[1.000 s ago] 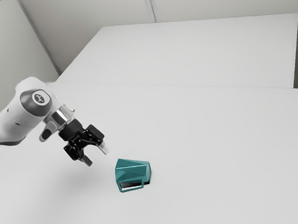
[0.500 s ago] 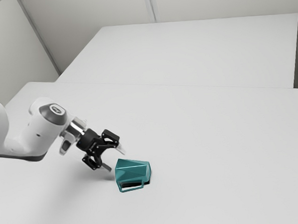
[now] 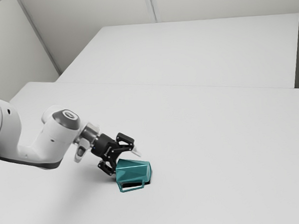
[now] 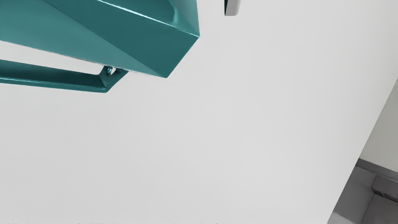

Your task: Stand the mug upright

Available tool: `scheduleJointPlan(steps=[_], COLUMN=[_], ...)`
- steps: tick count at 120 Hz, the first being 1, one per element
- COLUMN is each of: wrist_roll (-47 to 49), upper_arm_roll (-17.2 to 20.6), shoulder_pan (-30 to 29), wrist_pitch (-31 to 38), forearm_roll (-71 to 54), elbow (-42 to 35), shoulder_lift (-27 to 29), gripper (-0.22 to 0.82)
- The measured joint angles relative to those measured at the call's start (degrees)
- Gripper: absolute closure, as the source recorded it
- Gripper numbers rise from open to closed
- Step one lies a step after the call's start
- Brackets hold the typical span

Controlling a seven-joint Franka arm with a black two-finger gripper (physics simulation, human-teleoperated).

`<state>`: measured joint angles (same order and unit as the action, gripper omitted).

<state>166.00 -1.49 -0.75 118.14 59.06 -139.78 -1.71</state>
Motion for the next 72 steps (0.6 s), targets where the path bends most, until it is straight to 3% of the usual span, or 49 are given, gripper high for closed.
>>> scheduleJointPlan(steps=[8,24,44,51,72], wrist_roll=[0.0,0.0,0.0,0.0,0.0], upper_arm_roll=[0.1,0.1,1.1,-0.2,0.7], shoulder_pan=[1.0,2.0,0.9,2.5,1.8], wrist_pitch=[0.3,0.7,1.0,1.0,1.1], forearm_roll=[0.1,-0.4,-1.2,-1.5,-3.0], elbow=[0.0,0.0,0.5,0.7,1.1], shoulder_lift=[0.0,0.4,1.8,2.6,3.5], gripper=[0.05,0.41,0.7,0.74,0.79])
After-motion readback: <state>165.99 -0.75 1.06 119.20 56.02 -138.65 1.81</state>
